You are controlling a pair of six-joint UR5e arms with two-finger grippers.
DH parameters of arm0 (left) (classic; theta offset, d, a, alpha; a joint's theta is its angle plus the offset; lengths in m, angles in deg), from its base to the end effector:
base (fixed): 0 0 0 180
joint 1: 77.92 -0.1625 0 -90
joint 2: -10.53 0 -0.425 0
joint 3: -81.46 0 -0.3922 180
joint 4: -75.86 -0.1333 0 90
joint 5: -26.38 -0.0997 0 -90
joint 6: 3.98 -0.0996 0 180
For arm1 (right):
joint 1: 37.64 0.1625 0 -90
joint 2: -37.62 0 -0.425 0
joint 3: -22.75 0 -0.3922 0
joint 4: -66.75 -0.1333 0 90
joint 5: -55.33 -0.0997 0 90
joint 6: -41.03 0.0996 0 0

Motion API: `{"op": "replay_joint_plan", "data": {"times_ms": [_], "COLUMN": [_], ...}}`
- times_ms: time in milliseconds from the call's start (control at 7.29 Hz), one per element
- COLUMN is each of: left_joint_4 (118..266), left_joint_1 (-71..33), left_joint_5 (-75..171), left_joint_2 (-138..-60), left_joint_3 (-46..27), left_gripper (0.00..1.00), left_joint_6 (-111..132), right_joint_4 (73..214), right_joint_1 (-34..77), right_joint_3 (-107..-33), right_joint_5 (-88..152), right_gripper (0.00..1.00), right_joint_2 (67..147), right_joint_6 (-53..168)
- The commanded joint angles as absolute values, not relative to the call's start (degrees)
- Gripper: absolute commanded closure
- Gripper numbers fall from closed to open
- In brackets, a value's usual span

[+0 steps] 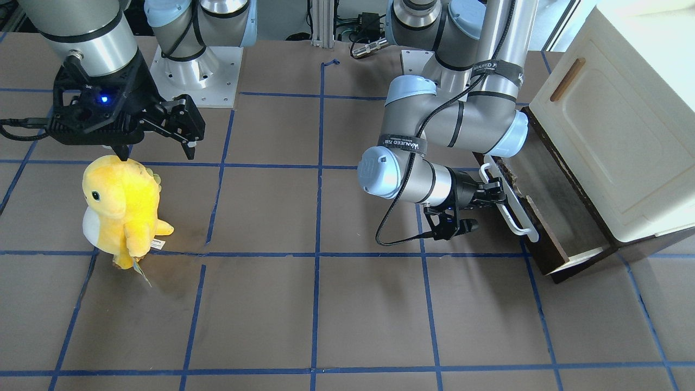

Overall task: Pull drawer sideways
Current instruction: 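Pull the handle with the left gripper, sliding the drawer out sideways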

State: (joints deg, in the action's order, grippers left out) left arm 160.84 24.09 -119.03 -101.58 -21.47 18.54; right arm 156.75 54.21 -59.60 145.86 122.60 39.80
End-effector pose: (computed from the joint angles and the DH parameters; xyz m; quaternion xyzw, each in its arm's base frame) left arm -0.1624 -0.5166 0.2322 0.0416 0.8626 0.0857 0.4969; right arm 0.1495 -0.5286 0.5090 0.0268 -0.9994 0.0230 0.0045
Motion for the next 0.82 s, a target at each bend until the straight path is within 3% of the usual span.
{"op": "replay_joint_plan", "data": {"times_ms": [0, 275, 686], "left_joint_4": [160.7, 160.2, 168.9], "left_joint_1": [24.1, 24.0, 23.5], "left_joint_5": [-119.0, -111.0, -88.7], "left_joint_2": [-101.3, -99.8, -95.0], "left_joint_3": [-21.5, -20.2, -5.8], "left_gripper": [0.0, 0.0, 0.0], "left_joint_6": [18.1, 14.8, 10.6], "right_joint_4": [156.7, 156.7, 156.7], "right_joint_1": [54.2, 54.2, 54.2], "right_joint_3": [-59.6, -59.6, -59.6], "right_joint_5": [145.9, 145.9, 145.9], "right_gripper": [0.0, 0.0, 0.0], "right_joint_2": [122.6, 122.6, 122.6], "right_joint_6": [39.8, 39.8, 39.8]}}
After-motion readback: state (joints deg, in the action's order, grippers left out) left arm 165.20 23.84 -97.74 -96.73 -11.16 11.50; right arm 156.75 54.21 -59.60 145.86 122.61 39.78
